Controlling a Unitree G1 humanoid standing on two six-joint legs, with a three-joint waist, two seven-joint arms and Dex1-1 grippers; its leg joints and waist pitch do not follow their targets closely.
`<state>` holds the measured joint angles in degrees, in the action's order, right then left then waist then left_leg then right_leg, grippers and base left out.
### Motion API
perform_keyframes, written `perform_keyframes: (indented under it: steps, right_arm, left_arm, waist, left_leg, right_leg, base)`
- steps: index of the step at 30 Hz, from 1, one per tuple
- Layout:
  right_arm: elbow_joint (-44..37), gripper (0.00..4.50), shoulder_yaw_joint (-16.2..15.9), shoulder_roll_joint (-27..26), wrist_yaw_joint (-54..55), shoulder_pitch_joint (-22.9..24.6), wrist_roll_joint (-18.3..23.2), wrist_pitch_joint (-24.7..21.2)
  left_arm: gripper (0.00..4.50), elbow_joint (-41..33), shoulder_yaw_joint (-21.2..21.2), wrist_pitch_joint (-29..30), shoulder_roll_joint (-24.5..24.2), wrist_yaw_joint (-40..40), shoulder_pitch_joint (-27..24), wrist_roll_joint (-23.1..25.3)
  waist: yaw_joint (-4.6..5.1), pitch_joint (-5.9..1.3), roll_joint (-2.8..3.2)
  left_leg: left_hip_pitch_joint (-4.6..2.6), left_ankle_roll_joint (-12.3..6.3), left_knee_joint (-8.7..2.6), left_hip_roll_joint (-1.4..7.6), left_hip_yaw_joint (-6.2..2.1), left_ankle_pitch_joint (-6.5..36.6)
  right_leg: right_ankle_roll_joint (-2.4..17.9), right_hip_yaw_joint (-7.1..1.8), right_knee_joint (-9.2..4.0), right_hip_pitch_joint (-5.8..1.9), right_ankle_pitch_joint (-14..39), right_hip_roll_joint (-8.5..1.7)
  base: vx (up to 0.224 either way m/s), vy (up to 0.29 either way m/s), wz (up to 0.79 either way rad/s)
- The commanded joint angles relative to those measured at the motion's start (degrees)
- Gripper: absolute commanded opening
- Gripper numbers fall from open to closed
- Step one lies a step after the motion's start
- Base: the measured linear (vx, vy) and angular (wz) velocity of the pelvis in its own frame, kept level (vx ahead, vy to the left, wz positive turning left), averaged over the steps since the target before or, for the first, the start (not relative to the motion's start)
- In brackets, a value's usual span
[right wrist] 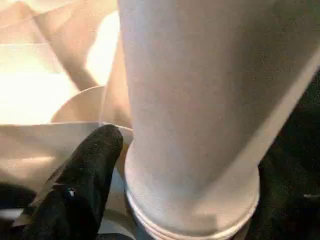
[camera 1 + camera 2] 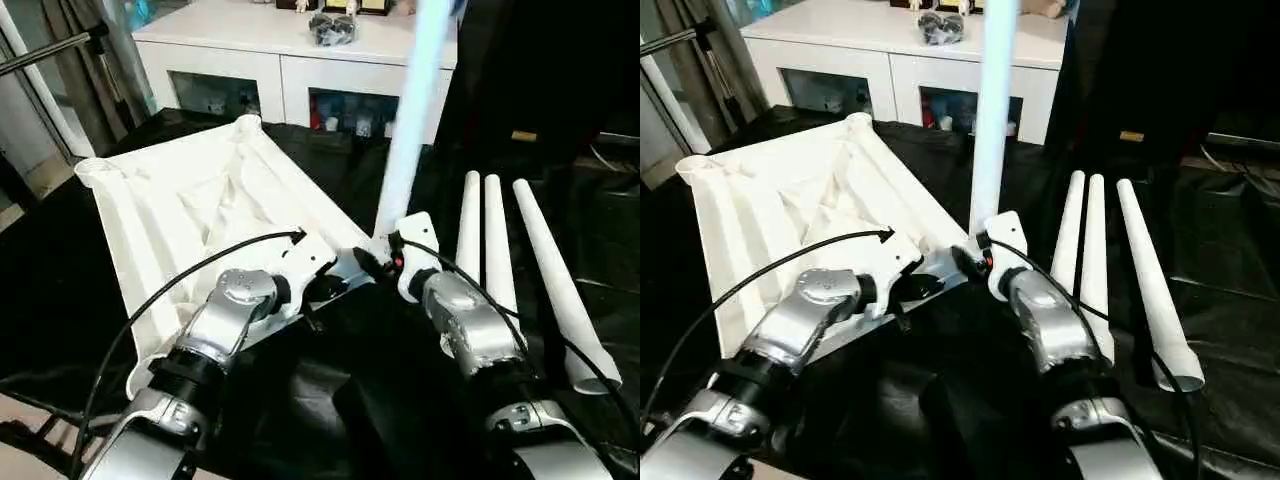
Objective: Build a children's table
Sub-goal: Rotate leg to tighten
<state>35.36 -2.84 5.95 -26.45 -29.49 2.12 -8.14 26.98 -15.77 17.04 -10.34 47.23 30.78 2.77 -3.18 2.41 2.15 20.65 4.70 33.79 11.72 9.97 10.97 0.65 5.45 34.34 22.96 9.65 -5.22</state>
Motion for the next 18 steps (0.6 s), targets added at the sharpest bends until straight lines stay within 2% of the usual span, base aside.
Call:
perform_keyframes:
  steps: [1,2,4,5,7,8,10,14,15,17,18]
  right_arm:
    - [-1.44,3.66,-4.59,-0.62,-5.89,0.96,0.71,0.6]
    - [-3.77,3.66,-5.73,1.58,-9.65,2.09,0.9,1.38]
    - [-4.44,3.66,-6.1,2.27,-10.82,2.45,0.93,1.65]
    - [-7.13,3.66,-7.54,5.07,-15.61,3.99,1.23,2.67]
    - [-10.97,3.66,-9.05,8.94,-22.9,6.26,2.53,2.94]
    - [-10.97,3.66,-9.05,8.94,-22.9,6.26,2.53,2.94]
    - [-14.72,3.66,-9.66,12.27,-29.08,8.35,3.76,2.08]
    - [-18.11,3.66,-10.34,15.16,-33.55,9.9,5.27,0.05]
    - [-18.39,3.41,-10.4,15.41,-33.89,10.02,5.41,-0.07]
    - [-18.77,3.31,-10.38,15.7,-34.42,10.14,5.77,-0.52]
    - [-19.02,3.23,-10.42,15.84,-34.68,10.2,6.09,-0.83]
  left_arm:
    - [0.0,-4.17,-2.08,-3.39,0.78,4.33,0.41,-2.87]
    - [0.0,-5.23,-2.39,-4.02,-0.62,6.83,-0.44,-3.46]
    - [0.0,-5.54,-2.45,-4.06,-1.03,7.52,-0.69,-3.63]
    - [0.0,-6.72,-2.72,-4.43,-2.7,10.24,-1.59,-4.24]
    - [0.0,-7.39,-3.03,-4.04,-4.99,12.82,-2.31,-4.22]
    - [0.0,-7.39,-3.03,-4.04,-4.99,12.82,-2.31,-4.22]
    - [0.0,-6.63,-2.8,-5.33,-6.62,14.17,-2.4,-3.72]
    - [0.0,-6.61,-2.28,-5.64,-8.1,15.87,-2.43,-4.24]
    - [0.0,-6.66,-2.25,-5.65,-8.25,16.06,-2.44,-4.31]
    - [0.0,-6.75,-2.22,-5.69,-8.6,16.55,-2.44,-4.43]
    - [0.0,-6.88,-2.26,-5.76,-8.93,17.05,-2.49,-4.67]
  waist:
    - [-0.16,-3.47,0.09]
    - [-0.15,-3.61,0.06]
    - [-0.28,-3.88,0.12]
    - [-0.39,-3.93,0.23]
    - [-0.55,-3.93,0.23]
    - [-0.74,-3.86,0.29]
    - [-0.93,-3.72,0.26]
    - [-1.55,-3.45,0.1]
    - [-1.6,-3.44,0.06]
    - [-1.67,-3.43,0.04]
    - [-1.71,-3.48,0.25]
  left_leg:
    - [-0.01,-2.0,-4.19,1.21,-0.36,13.33]
    - [0.08,-2.41,-4.1,1.33,-0.37,12.06]
    - [0.25,-3.56,-3.75,1.34,-0.26,8.98]
    - [0.23,-4.01,-3.71,1.38,-0.35,8.07]
    - [0.23,-5.18,-3.58,1.45,-0.26,7.63]
    - [0.12,-5.87,-3.52,1.52,-0.16,8.03]
    - [0.05,-5.78,-3.6,1.55,-0.13,9.28]
    - [-0.06,-4.41,-3.87,1.62,-0.11,11.57]
    - [-0.07,-4.18,-3.88,1.62,-0.11,11.77]
    - [-0.12,-3.78,-3.92,1.6,-0.14,12.06]
    - [-0.12,-3.61,-3.87,1.57,-0.17,11.9]
  right_leg:
    - [10.68,-2.73,-4.51,-2.96,14.72,-3.08]
    - [11.5,-2.78,-4.14,-3.04,12.18,-3.07]
    - [12.85,-2.82,-3.51,-3.14,6.91,-2.97]
    - [13.65,-2.7,-3.25,-3.27,5.01,-2.93]
    - [14.21,-2.69,-3.05,-3.4,3.0,-2.84]
    - [14.58,-2.74,-3.05,-3.27,2.86,-2.88]
    - [14.47,-2.72,-3.36,-3.23,5.07,-2.91]
    - [13.3,-2.85,-3.87,-3.18,10.45,-3.13]
    - [12.97,-2.88,-3.93,-3.16,11.32,-3.11]
    - [12.64,-2.88,-4.05,-3.08,12.39,-3.12]
    - [12.62,-2.88,-4.0,-3.07,12.33,-3.17]
  base:
    - [0.0,0.0,0.0]
    - [0.0,0.0,0.0]
    - [0.0,0.0,0.0]
    - [0.0,0.0,0.0]
    - [0.0,0.0,0.0]
    - [0.0,0.0,0.0]
    - [0.0,0.0,0.0]
    - [0.0,0.0,0.0]
    - [0.0,0.0,0.0]
    - [0.0,0.0,0.0]
    - [0.0,0.0,0.0]
